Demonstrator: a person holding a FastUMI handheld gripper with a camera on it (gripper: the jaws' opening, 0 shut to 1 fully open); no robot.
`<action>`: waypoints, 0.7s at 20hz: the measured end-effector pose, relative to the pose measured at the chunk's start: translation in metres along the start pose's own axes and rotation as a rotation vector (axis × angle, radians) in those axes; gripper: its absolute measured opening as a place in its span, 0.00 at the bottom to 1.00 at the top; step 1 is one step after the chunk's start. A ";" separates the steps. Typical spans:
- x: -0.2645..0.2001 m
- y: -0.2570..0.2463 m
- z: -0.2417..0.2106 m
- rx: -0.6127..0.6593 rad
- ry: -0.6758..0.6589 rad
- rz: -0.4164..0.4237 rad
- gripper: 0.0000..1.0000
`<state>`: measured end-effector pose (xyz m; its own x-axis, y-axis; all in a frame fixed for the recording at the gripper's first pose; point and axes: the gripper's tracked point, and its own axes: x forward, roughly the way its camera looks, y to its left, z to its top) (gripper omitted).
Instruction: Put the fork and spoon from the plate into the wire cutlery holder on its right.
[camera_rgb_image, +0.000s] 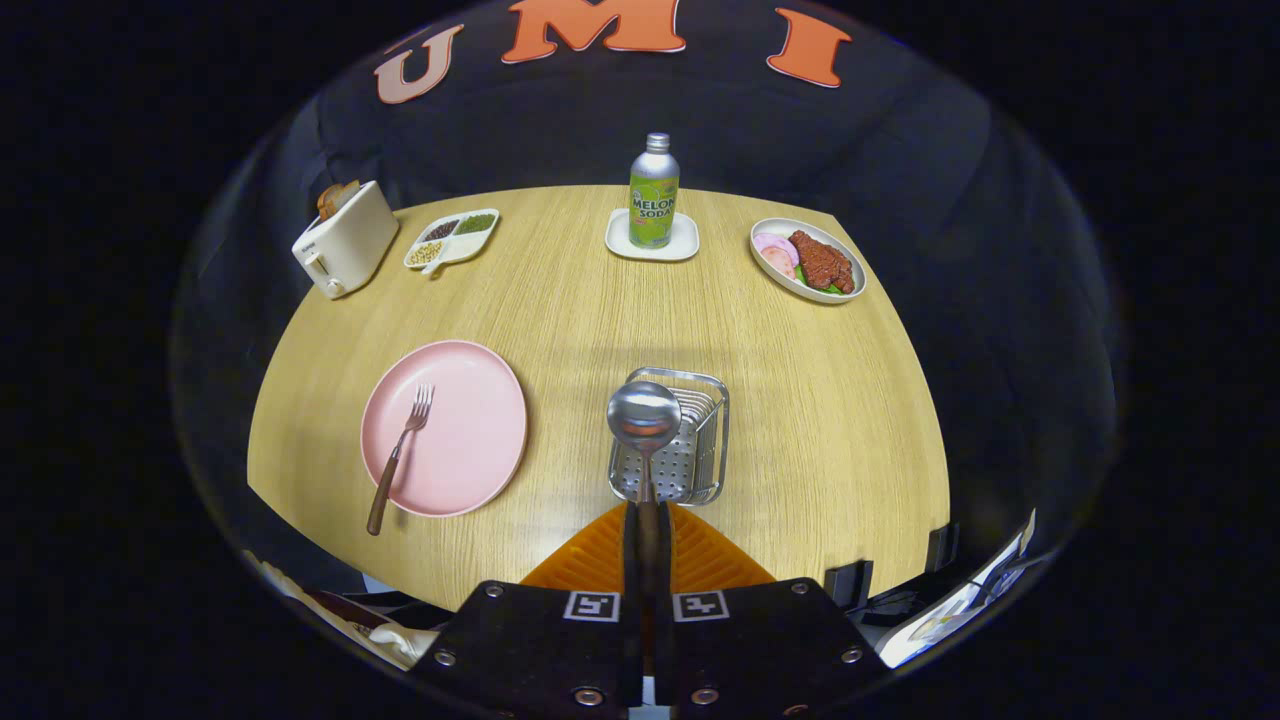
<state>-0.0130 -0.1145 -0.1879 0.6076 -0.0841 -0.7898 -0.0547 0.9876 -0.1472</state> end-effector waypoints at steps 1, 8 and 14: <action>0.003 -0.002 0.002 -0.014 0.026 0.003 0.05; 0.023 -0.011 0.001 -0.080 0.232 0.037 0.05; 0.036 -0.011 0.001 -0.112 0.316 0.048 0.05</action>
<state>0.0098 -0.1280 -0.2140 0.3278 -0.0920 -0.9403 -0.1746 0.9722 -0.1560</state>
